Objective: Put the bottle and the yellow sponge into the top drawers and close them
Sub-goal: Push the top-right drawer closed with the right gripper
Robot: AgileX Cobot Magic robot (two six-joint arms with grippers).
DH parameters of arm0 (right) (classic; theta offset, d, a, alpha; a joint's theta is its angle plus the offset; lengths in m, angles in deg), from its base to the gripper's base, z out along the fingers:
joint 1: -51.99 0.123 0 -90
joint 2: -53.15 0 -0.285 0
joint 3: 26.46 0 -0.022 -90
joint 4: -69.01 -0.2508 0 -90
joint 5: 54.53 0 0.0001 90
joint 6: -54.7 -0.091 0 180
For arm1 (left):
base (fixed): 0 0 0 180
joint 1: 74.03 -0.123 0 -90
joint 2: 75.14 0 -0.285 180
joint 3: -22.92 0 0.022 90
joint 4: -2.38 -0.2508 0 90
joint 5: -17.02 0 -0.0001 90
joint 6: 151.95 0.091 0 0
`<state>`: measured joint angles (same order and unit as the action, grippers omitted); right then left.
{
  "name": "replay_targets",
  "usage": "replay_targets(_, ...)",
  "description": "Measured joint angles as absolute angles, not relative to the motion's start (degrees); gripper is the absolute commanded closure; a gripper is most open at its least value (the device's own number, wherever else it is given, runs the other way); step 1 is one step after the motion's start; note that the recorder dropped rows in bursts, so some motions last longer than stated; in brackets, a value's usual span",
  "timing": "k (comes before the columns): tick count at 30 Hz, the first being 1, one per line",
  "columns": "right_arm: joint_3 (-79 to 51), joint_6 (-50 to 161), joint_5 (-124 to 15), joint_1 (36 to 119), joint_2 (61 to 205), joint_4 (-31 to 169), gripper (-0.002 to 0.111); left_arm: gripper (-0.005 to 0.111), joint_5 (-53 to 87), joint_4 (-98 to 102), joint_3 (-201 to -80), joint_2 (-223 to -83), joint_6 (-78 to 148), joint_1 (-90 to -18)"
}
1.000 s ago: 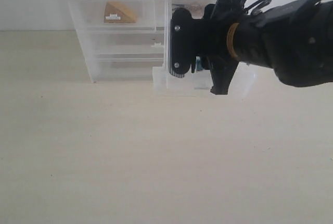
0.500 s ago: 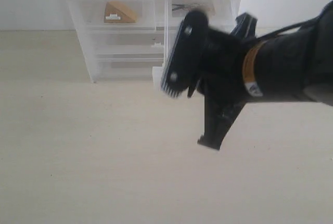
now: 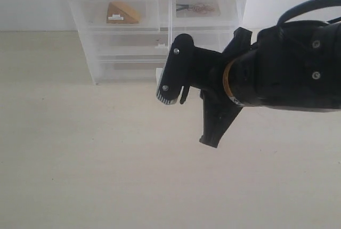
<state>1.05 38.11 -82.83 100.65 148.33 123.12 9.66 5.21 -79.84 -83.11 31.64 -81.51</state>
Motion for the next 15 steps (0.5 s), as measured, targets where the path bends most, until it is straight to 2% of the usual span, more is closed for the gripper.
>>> replay_targets(15, -0.37, 26.74, -87.65, 100.65, 148.33, 133.25, 0.109, 0.103, 9.66, 5.21, -79.84, -83.11, 31.64, -81.51)
